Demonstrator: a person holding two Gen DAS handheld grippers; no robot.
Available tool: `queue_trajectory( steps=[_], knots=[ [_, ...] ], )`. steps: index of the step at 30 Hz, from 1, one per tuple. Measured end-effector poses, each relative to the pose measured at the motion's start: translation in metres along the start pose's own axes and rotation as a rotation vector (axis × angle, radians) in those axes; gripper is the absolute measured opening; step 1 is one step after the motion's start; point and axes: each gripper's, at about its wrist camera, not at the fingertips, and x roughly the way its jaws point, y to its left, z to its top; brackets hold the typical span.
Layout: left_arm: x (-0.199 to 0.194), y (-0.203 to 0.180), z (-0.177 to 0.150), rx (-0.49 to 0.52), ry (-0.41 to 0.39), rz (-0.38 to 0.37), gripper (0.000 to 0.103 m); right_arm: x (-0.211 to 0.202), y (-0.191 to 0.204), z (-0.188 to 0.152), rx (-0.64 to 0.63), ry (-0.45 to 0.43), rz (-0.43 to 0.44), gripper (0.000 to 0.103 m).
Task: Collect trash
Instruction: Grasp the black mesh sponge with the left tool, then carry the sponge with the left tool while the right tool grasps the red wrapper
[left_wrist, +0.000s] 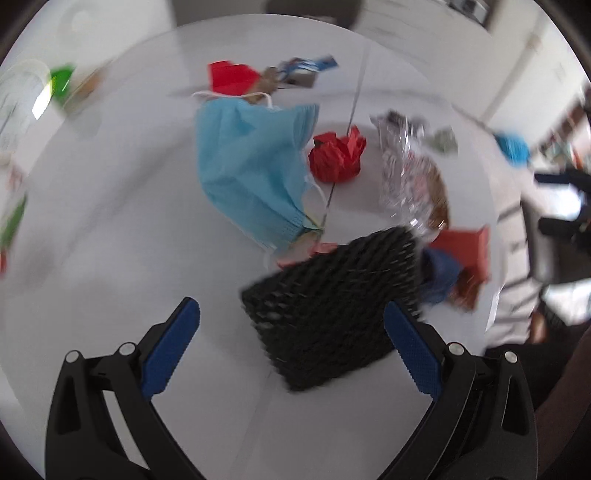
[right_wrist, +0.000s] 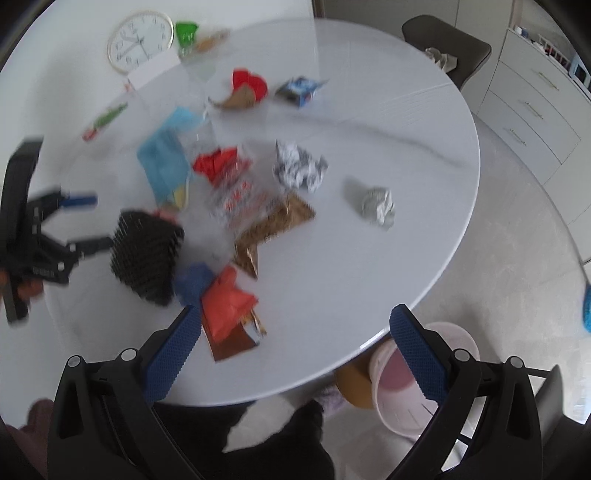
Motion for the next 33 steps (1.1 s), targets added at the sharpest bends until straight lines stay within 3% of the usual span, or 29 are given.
queue_trajectory(
  steps=[4,9,11,16,18,20,25,33],
  knots=[
    [0.023,0.013,0.007,0.129,0.057,-0.046,0.096,0.007,0.007,-0.005,0.015,0.042,-0.041,0.101],
    [0.045,0.022,0.011,0.235,0.074,-0.167,0.093,0.009,0.010,-0.004,0.069,0.064,-0.078,0.101],
    [0.052,0.025,0.012,0.264,0.080,-0.206,0.077,0.010,0.012,-0.003,0.083,0.072,-0.091,0.101],
    [0.055,0.035,0.008,0.248,0.070,-0.284,0.048,0.012,0.019,0.004,0.097,0.082,-0.104,0.101],
    [0.049,0.037,0.004,0.251,0.052,-0.281,0.040,0.012,0.021,0.007,0.097,0.081,-0.109,0.101],
    [0.034,0.039,-0.006,0.261,0.029,-0.278,0.022,0.012,0.022,0.009,0.099,0.078,-0.106,0.101],
    [0.011,0.040,-0.014,0.201,-0.041,-0.290,0.015,0.014,0.023,0.016,0.095,0.074,-0.099,0.101],
    [-0.025,0.027,-0.035,0.125,-0.112,-0.233,0.012,0.012,0.025,0.024,0.045,0.058,-0.087,0.101]
  ],
)
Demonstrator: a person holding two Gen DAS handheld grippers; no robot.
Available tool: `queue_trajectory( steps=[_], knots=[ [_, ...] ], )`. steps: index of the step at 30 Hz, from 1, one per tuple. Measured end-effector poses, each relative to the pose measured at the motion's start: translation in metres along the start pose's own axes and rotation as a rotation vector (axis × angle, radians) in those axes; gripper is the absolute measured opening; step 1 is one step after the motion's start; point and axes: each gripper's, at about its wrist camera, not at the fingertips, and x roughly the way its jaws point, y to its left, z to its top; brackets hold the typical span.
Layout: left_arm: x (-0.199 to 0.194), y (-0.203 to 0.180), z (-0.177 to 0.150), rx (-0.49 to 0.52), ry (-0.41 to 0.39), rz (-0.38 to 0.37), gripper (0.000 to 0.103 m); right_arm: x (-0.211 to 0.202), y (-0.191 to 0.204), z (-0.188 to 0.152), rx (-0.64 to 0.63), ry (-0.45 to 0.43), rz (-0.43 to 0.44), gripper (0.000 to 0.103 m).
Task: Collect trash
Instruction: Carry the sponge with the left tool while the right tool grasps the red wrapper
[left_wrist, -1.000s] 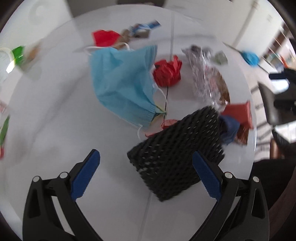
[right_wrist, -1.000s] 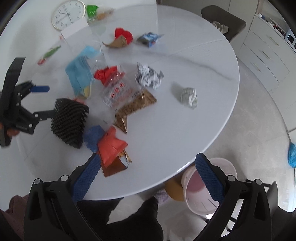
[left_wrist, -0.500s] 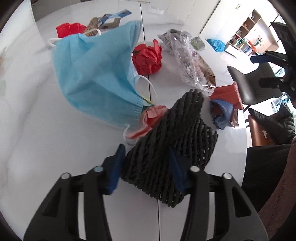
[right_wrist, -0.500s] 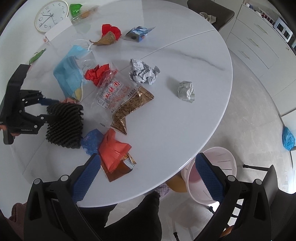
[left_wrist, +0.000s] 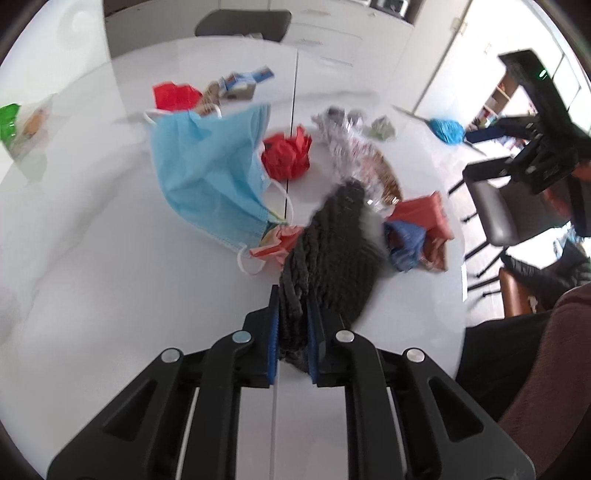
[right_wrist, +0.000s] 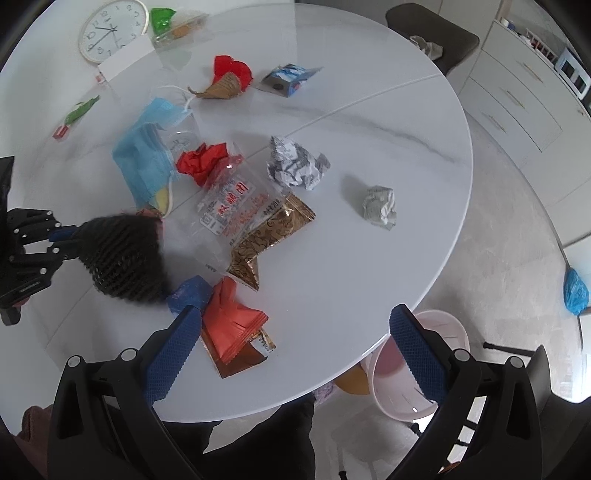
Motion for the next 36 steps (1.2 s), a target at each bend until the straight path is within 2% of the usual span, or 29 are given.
queue_trajectory(
  steps=[4,6,9,12,14,17,18,19,20,21,24,28,31,36],
  knots=[
    [-0.038,-0.014,0.001,-0.083,-0.057,0.023,0.012,0.006,0.003,-0.007,-0.043,-0.002,0.024,0.101],
    [-0.054,-0.018,-0.001,-0.133,-0.085,0.060,0.012,0.014,0.007,-0.014,-0.068,-0.004,0.036,0.101],
    [-0.068,-0.020,-0.003,-0.208,-0.116,0.103,0.012,0.027,0.017,-0.018,-0.136,-0.002,0.063,0.089],
    [-0.080,-0.023,-0.007,-0.278,-0.135,0.146,0.012,0.036,0.036,-0.019,-0.289,0.003,0.073,0.081],
    [-0.088,-0.026,-0.009,-0.314,-0.153,0.176,0.012,0.040,0.052,-0.019,-0.439,-0.003,0.052,0.081],
    [-0.096,-0.029,-0.011,-0.359,-0.184,0.183,0.012,0.048,0.070,-0.016,-0.639,0.007,0.027,0.081],
    [-0.098,-0.030,-0.013,-0.366,-0.191,0.184,0.012,0.053,0.074,-0.015,-0.699,0.017,0.012,0.076],
    [-0.100,-0.034,-0.014,-0.373,-0.196,0.198,0.012,0.058,0.076,-0.014,-0.740,0.028,0.004,0.061],
    [-0.101,-0.035,-0.015,-0.374,-0.200,0.206,0.012,0.062,0.076,-0.013,-0.759,0.044,0.013,0.053],
    [-0.102,-0.038,-0.017,-0.374,-0.201,0.215,0.012,0.066,0.075,-0.011,-0.770,0.064,0.031,0.048],
    [-0.105,-0.044,-0.021,-0.382,-0.210,0.244,0.012,0.066,0.073,-0.008,-0.782,0.076,0.074,0.043],
    [-0.108,-0.054,-0.021,-0.392,-0.220,0.274,0.012,0.052,0.065,-0.003,-0.736,0.054,0.134,0.042],
    [-0.108,-0.062,-0.014,-0.393,-0.232,0.258,0.012,0.032,0.051,0.001,-0.659,0.013,0.174,0.042],
    [-0.102,-0.084,0.009,-0.330,-0.230,0.241,0.012,-0.006,-0.002,0.013,-0.415,-0.095,0.239,0.042]
  ],
)
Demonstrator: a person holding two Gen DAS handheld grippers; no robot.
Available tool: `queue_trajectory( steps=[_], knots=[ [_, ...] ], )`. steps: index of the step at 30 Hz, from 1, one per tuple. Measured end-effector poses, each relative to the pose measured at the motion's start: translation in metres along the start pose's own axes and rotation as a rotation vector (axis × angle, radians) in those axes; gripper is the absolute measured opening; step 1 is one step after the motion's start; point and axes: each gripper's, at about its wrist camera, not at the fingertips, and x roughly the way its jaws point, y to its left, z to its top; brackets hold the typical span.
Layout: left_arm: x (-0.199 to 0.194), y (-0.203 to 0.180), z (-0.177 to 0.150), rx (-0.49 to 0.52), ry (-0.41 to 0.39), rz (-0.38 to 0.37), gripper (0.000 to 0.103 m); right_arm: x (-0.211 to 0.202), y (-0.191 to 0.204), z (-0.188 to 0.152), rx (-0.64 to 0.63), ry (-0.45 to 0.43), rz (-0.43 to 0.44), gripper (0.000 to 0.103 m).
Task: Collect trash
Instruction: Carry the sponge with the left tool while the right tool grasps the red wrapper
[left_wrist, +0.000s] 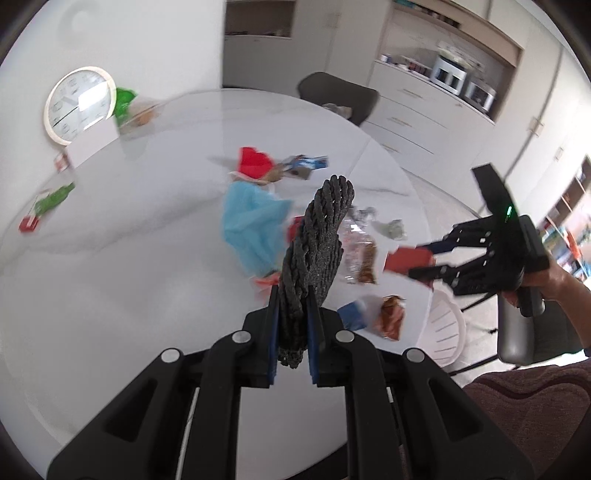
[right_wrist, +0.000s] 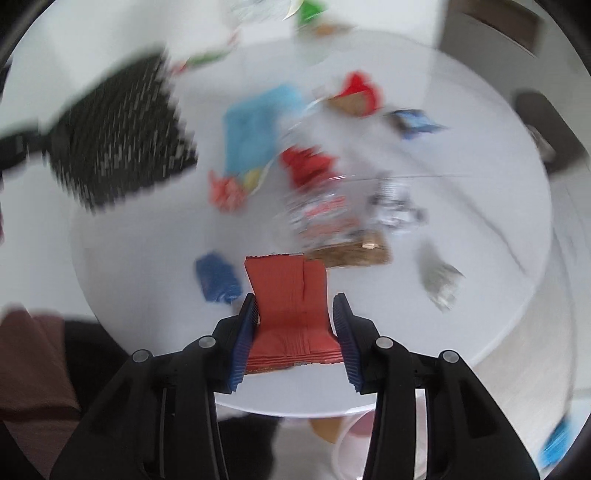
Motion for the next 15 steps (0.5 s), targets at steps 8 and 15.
queue_trajectory(
  steps=[8,15],
  knots=[
    [0.022,-0.093,0.028,0.206,0.029,-0.188,0.012,-0.039,-0.095,-0.124,0.368,-0.014,-0.171,0.044],
    [0.071,-0.194,0.037,0.392,0.140,-0.343,0.013,0.028,-0.155,-0.232,0.609,0.138,-0.221,0.047]
  ],
)
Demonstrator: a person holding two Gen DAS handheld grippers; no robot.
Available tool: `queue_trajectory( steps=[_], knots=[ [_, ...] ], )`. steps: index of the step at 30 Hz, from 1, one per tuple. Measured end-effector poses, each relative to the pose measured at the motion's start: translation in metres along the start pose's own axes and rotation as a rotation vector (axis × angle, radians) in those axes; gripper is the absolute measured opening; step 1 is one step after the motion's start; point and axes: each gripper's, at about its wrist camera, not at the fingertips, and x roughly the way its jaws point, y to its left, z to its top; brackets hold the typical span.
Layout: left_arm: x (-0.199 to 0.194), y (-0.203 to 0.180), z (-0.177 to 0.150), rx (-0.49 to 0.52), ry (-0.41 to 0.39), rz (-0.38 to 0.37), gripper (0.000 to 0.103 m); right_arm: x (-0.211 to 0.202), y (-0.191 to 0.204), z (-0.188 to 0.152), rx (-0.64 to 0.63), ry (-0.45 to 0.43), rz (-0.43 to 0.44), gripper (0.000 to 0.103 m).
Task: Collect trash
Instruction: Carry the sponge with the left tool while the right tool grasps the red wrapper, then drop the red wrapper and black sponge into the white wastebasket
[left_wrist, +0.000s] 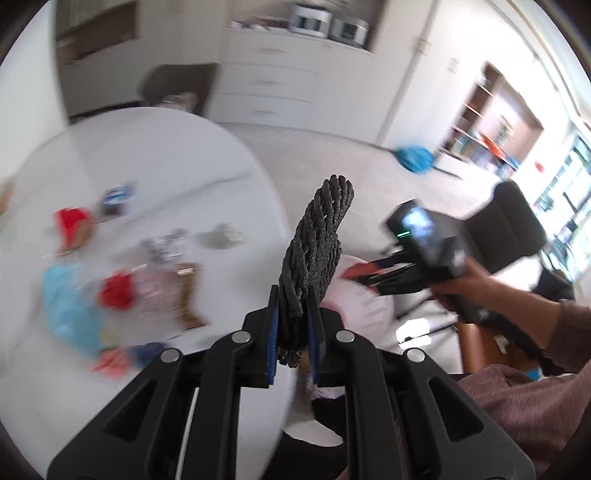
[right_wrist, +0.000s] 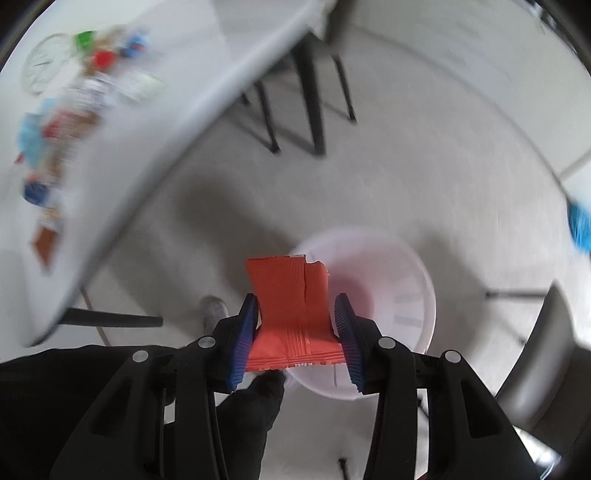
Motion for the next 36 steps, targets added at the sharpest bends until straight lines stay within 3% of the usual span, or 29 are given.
queue_trajectory(
  steps=[4,7,10,14,15,17,19,24,29,36],
  knots=[
    [0.051,-0.030,0.014,0.054,0.092,-0.043,0.013,0.031,-0.027,-0.016,0.084,0.065,-0.043,0.079],
    [0.087,-0.048,0.018,0.074,0.152,-0.063,0.013,0.009,-0.054,-0.029,0.175,0.007,-0.068,0.095],
    [0.127,-0.069,0.023,0.088,0.213,-0.090,0.013,-0.028,-0.086,-0.045,0.256,-0.083,-0.092,0.101],
    [0.170,-0.096,0.028,0.105,0.255,-0.121,0.014,-0.073,-0.121,-0.066,0.346,-0.159,-0.122,0.101],
    [0.180,-0.102,0.029,0.106,0.268,-0.132,0.017,-0.078,-0.126,-0.068,0.356,-0.168,-0.127,0.101],
    [0.206,-0.109,0.030,0.091,0.306,-0.139,0.050,-0.087,-0.133,-0.071,0.366,-0.184,-0.133,0.101],
    [0.228,-0.115,0.028,0.073,0.323,-0.123,0.070,-0.094,-0.140,-0.071,0.371,-0.199,-0.140,0.101],
    [0.270,-0.118,0.027,0.016,0.413,-0.119,0.078,-0.100,-0.152,-0.076,0.397,-0.217,-0.125,0.101],
    [0.251,-0.104,0.037,-0.048,0.381,-0.074,0.078,-0.107,-0.155,-0.077,0.414,-0.234,-0.118,0.101],
    [0.147,-0.081,0.078,-0.126,0.146,0.017,0.094,-0.149,-0.143,-0.061,0.387,-0.340,-0.115,0.101]
  ],
)
